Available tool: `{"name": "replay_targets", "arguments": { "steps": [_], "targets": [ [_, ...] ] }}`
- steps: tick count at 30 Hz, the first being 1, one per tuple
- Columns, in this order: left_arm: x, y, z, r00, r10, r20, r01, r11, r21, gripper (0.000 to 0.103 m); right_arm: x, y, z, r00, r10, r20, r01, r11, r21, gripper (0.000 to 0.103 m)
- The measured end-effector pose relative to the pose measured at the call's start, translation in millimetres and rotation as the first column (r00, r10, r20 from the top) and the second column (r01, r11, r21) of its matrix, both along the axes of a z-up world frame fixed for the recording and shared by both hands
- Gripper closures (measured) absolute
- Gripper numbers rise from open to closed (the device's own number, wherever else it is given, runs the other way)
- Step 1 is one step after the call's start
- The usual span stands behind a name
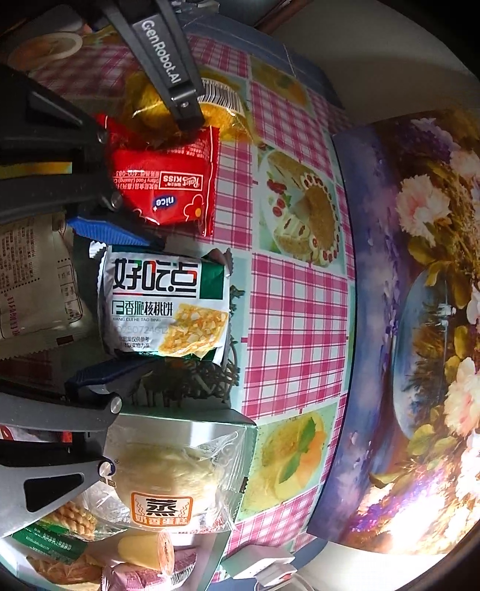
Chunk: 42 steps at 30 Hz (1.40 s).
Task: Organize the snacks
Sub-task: 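Grasp the orange barcode pack with the left gripper while the right grasps the corn biscuit pack, then carry both packs into the tray, lower them and open both grippers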
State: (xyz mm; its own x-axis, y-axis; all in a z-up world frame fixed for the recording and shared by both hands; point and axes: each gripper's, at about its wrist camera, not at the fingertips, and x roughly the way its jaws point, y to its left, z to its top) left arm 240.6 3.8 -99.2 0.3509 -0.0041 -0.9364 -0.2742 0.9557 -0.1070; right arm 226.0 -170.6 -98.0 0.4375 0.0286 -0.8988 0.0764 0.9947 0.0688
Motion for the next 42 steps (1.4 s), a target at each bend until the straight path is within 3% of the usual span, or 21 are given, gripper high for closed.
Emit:
{"name": "replay_targets", "arguments": {
  "steps": [14, 26, 42],
  "targets": [
    [-3.1, 1.5, 30.1, 0.998, 0.011, 0.064, -0.011, 1.0, 0.008, 0.06, -6.7, -4.2, 37.4, 0.996, -0.002, 0.087, 0.001, 1.0, 0.009, 0.05],
    [-18.1, -15.6, 54.5, 0.997, -0.011, 0.076, 0.009, 1.0, 0.022, 0.06, -24.1, -14.4, 48.7, 0.998, -0.035, 0.061, 0.034, 0.999, 0.014, 0.05],
    [-74.7, -86.9, 90.9, 0.968, -0.201, 0.153, 0.179, 0.973, 0.146, 0.059, -84.3, -50.3, 72.1, 0.989, -0.127, 0.077, 0.126, 0.992, 0.025, 0.049]
  ]
}}
